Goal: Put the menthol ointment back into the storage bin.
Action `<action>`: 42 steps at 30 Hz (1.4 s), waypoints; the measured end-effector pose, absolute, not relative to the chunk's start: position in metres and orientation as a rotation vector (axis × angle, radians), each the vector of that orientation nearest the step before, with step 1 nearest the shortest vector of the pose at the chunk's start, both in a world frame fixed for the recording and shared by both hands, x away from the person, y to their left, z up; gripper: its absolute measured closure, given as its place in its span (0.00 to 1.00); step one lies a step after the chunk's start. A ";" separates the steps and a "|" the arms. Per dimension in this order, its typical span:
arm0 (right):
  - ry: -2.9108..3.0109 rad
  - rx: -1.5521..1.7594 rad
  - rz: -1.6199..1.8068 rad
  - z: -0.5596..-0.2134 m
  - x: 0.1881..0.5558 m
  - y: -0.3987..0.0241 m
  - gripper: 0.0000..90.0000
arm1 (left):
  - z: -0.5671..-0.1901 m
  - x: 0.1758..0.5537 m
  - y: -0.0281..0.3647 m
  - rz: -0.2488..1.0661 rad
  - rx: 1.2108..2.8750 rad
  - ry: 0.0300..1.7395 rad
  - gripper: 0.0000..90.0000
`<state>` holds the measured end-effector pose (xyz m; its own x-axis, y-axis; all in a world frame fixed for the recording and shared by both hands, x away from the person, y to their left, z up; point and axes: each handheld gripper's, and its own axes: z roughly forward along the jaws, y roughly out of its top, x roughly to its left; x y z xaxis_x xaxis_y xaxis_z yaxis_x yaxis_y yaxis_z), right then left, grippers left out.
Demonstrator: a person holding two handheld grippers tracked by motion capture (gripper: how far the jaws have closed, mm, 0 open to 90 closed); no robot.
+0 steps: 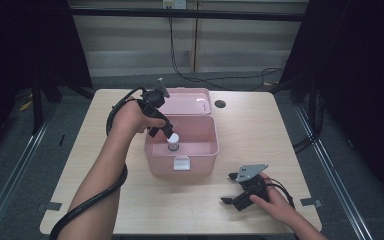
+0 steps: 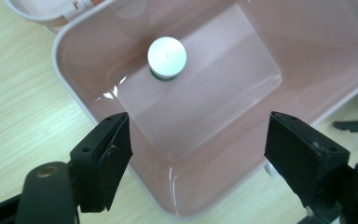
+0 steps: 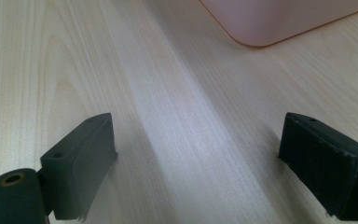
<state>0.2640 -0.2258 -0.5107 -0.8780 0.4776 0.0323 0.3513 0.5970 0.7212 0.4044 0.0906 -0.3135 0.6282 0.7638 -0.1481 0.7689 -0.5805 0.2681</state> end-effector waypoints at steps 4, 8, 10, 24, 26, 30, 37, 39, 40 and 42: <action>2.658 0.696 1.146 -0.511 0.264 -0.226 0.11 | -0.311 0.400 0.100 -0.024 2.557 1.221 0.25; 2.658 0.696 1.146 -0.511 0.264 -0.226 0.11 | -0.309 0.396 0.111 -0.032 2.558 1.228 0.25; 2.658 0.696 1.146 -0.511 0.264 -0.226 0.11 | -0.309 0.395 0.117 -0.031 2.556 1.233 0.25; 2.658 0.693 1.148 -0.511 0.264 -0.226 0.11 | -0.315 0.381 0.150 -0.035 2.510 1.261 0.25; 2.658 0.693 1.149 -0.511 0.264 -0.226 0.11 | -0.317 0.379 0.154 -0.040 2.508 1.261 0.25; 2.657 0.693 1.149 -0.511 0.264 -0.226 0.11 | -0.322 0.375 0.162 -0.044 2.507 1.273 0.25; 2.658 0.693 1.149 -0.511 0.264 -0.226 0.11 | -0.334 0.370 0.176 -0.054 2.490 1.288 0.25; 2.656 0.694 1.150 -0.511 0.264 -0.226 0.11 | -0.338 0.368 0.179 -0.052 2.492 1.295 0.25; 2.656 0.693 1.150 -0.511 0.264 -0.226 0.11 | -0.341 0.367 0.181 -0.054 2.491 1.306 0.25; 2.656 0.693 1.150 -0.511 0.264 -0.226 0.11 | -0.346 0.366 0.184 -0.054 2.495 1.306 0.25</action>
<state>0.2641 -0.2257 -0.5109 -0.8786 0.4765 0.0318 0.3492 0.5956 0.7234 0.3663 0.1841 -0.3459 0.5807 0.7937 -0.1810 0.8060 -0.5292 0.2652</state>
